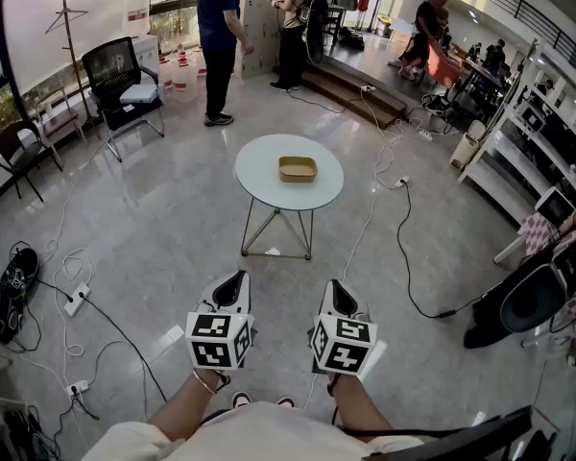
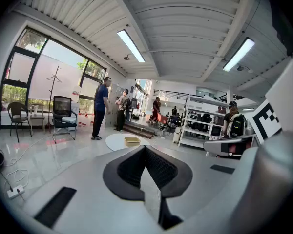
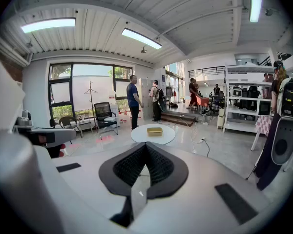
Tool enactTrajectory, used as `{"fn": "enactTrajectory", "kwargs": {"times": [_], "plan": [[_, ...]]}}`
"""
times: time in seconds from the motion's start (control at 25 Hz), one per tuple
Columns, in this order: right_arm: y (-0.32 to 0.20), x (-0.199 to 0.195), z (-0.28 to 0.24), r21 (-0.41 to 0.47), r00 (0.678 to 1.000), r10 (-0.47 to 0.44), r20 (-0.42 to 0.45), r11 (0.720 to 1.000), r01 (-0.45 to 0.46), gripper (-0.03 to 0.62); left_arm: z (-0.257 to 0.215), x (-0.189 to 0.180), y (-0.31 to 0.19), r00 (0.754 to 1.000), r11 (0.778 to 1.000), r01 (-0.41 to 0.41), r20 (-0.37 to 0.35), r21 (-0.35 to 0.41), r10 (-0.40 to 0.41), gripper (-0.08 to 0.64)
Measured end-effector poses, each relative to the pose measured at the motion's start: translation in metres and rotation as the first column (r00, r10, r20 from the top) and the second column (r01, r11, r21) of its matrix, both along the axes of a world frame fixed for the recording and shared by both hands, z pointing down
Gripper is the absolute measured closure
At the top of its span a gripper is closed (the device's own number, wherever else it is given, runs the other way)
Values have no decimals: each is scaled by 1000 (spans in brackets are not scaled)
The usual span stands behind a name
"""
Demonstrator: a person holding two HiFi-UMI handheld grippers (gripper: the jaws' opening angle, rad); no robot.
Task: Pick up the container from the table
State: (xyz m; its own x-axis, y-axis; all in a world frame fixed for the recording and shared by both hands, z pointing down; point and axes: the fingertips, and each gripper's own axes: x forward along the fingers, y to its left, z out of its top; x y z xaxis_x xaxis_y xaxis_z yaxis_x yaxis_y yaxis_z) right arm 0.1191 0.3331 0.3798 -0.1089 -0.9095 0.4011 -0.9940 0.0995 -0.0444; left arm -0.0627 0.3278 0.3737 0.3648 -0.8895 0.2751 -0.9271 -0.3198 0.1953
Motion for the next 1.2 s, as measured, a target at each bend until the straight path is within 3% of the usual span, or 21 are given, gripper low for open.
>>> {"fn": "enactTrajectory", "kwargs": {"times": [0.76, 1.2], "plan": [[21, -18, 4, -3, 998, 58, 33, 998, -58, 568, 12, -18, 16, 999, 999, -28, -24, -21, 27, 545], [15, -22, 8, -33, 999, 42, 35, 999, -41, 568, 18, -24, 14, 999, 999, 10, -34, -46, -11, 545]]}}
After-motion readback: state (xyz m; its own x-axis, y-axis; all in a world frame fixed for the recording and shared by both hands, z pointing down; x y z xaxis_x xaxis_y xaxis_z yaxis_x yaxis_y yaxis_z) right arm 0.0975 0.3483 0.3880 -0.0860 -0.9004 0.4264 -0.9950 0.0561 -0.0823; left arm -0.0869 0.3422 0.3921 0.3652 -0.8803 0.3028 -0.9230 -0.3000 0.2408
